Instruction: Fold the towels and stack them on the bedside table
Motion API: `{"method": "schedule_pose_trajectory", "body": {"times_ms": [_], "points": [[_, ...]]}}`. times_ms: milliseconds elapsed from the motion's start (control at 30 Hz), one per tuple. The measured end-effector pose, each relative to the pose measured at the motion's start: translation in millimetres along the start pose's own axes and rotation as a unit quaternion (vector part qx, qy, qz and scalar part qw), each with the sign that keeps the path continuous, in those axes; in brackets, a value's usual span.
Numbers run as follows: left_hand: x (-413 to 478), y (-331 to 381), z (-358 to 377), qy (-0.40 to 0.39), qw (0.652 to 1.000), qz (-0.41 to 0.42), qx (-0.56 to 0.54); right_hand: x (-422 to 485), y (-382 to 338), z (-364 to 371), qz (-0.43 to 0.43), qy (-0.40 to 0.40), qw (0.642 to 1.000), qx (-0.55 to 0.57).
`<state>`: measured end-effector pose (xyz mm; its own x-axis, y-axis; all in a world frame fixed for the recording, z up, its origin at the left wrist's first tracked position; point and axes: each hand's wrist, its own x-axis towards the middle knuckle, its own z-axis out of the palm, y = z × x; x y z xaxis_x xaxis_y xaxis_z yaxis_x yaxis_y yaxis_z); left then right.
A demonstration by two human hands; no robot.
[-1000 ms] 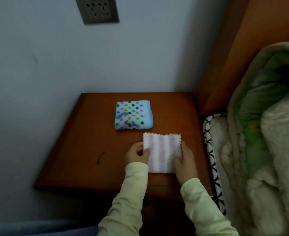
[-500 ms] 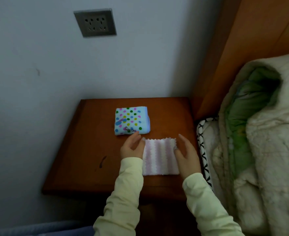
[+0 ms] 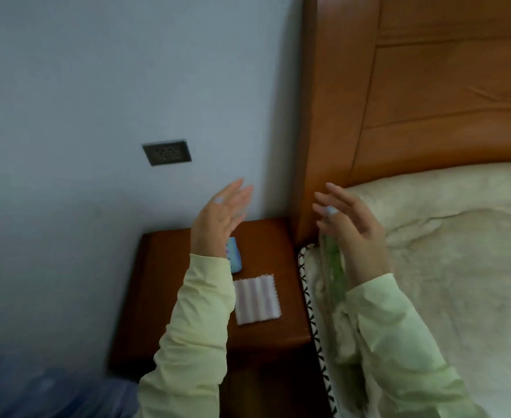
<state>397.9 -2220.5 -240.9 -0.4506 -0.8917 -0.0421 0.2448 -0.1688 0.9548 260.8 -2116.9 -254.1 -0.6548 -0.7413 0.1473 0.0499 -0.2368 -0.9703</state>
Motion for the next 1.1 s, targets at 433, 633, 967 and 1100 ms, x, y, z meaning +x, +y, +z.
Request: {"method": "schedule_pose_trajectory", "body": {"times_ms": [433,633,967,1100], "points": [[-78,100,70,-0.173,0.985,0.001,-0.017,-83,-159,-48,-0.058,0.080,0.995,0.033],[-105,102,98,-0.241,0.970,0.015,-0.014,-121,-181,-75,-0.076,0.121,0.989,0.033],[-202,81,186,-0.319,0.948,0.008,-0.010,-234,-231,-160,-0.124,0.261,0.957,0.001],[-258,66,224,-0.362,0.932,-0.013,-0.019,-299,-252,-199,-0.127,0.326,0.937,-0.022]]}}
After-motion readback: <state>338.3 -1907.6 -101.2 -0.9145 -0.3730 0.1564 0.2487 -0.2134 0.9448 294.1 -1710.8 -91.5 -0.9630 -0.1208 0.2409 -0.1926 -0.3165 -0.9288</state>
